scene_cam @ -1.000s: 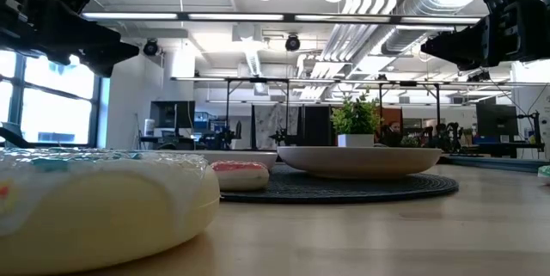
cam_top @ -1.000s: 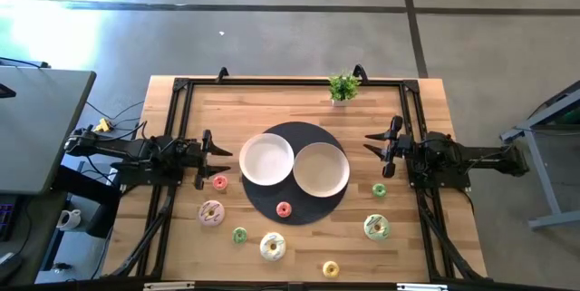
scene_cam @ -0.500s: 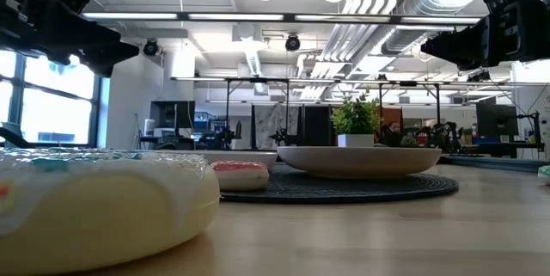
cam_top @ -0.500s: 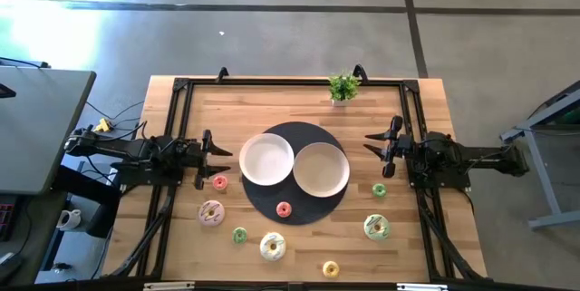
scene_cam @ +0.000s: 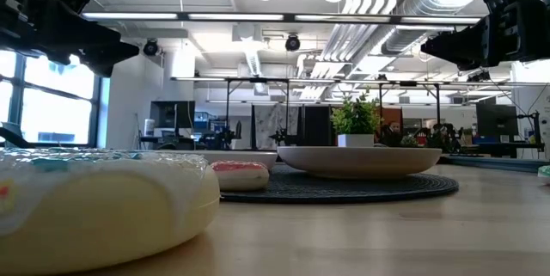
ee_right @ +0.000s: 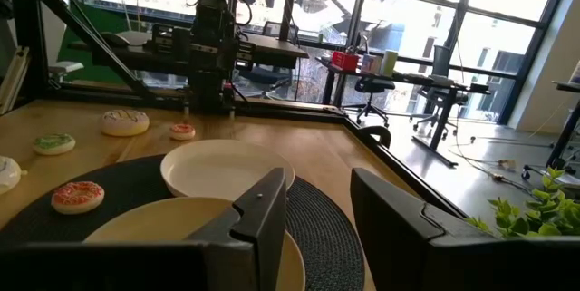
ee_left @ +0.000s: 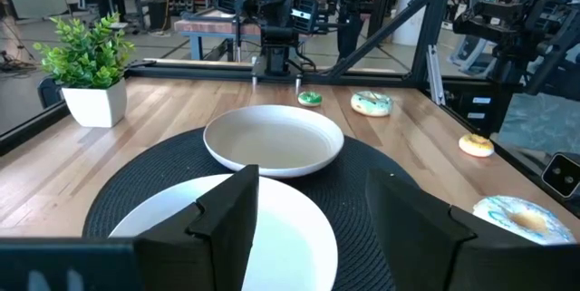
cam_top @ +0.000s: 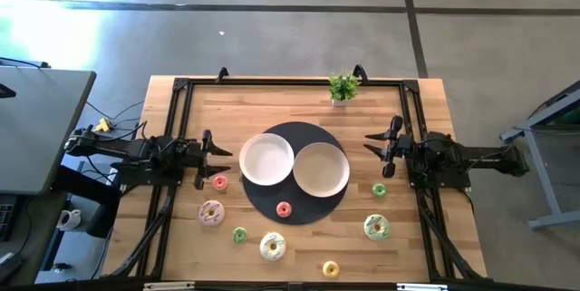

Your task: Pick & Place donuts

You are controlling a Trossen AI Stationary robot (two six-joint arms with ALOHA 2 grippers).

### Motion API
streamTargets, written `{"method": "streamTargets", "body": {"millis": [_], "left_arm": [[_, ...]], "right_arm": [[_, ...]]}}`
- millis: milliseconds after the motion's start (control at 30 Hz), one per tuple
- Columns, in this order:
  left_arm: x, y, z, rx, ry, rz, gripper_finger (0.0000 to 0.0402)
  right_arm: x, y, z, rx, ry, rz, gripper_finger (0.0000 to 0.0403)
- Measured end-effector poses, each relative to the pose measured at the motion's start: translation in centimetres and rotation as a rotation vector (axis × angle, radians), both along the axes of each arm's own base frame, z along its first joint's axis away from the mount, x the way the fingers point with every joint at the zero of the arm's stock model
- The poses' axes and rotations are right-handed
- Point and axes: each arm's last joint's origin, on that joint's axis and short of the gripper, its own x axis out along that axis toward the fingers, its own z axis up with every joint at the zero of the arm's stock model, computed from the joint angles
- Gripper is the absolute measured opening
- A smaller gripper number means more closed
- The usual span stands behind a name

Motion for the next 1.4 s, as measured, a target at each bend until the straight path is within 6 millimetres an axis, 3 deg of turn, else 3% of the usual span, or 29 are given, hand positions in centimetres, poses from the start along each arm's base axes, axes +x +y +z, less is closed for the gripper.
{"method": "streamTargets", "body": {"millis": [633, 967, 1100, 1167, 1400], "left_arm": [[0.0, -0.3, -0.2, -0.003, 0.023, -0.103, 0.0202], [0.0, 0.1, 0.6, -0.109, -0.058, 0.044, 0.0202], [0.0, 0.3, 1.0, -0.271, -0.087, 0.115, 0.0202], [-0.1, 0.3, 1.6, -0.293, -0.078, 0.105, 0.0202], [-1.6, 0.6, 6.7, -0.254, -0.014, 0.129, 0.0202]], "right_arm": [[0.0, 0.0, 0.2, -0.025, -0.017, -0.001, 0.0124], [-0.2, -0.1, 1.5, -0.13, -0.129, -0.048, 0.0124], [-0.6, -0.4, 2.5, -0.05, -0.244, -0.168, 0.0124], [-0.6, -0.5, 2.6, -0.028, -0.258, -0.175, 0.0124], [-0.3, -0.3, 2.4, 0.076, -0.267, -0.082, 0.0124]]}}
